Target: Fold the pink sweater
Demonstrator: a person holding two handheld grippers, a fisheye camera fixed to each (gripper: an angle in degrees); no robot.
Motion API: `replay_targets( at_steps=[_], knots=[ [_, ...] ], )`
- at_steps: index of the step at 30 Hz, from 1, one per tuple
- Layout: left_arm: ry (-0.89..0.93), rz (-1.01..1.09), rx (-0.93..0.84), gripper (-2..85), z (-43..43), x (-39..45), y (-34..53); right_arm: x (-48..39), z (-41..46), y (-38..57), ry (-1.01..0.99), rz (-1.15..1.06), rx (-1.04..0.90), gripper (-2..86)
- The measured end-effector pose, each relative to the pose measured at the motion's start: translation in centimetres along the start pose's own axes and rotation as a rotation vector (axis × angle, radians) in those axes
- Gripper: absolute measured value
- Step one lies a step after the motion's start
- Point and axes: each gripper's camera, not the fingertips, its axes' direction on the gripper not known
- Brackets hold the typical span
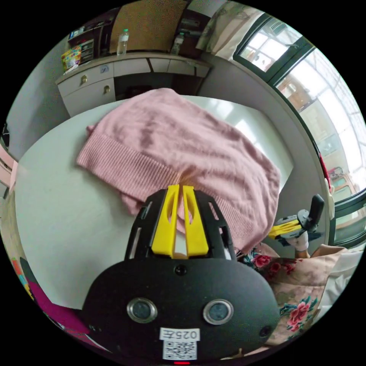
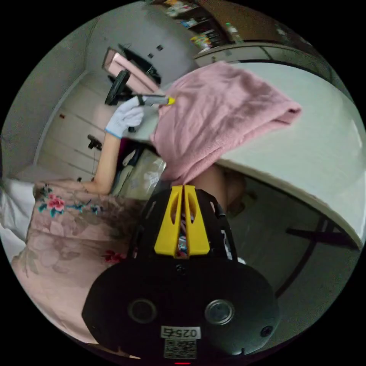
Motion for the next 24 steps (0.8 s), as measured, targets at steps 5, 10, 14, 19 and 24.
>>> replay_targets(
  at_steps=[5, 10, 14, 19, 24],
  knots=[
    [0.11, -0.146, 0.17, 3.9, -3.2, -3.9, 6.3, -2.2, -1.1, -1.0, -0.241, -0.169, -0.036, 9.6],
    [0.348, -0.381, 0.38, 7.5, -5.0, -8.5, 13.3, 0.5, -8.7, -8.6, -0.184, -0.28, 0.012, 17.6],
    [0.349, -0.488, 0.373, 8.1, -2.6, -9.0, 15.8, 7.9, -11.3, -19.8, -0.11, -0.212, 0.025, 18.7],
    [0.4, -0.519, 0.399, 7.8, -1.5, -9.8, 14.9, 17.4, -7.7, -30.0, -0.144, -0.038, -0.207, 17.0],
    [0.355, -0.514, 0.378, 7.4, -1.1, -10.6, 12.7, 20.9, -7.7, -33.7, -0.298, -0.008, -0.274, 16.8]
  ],
)
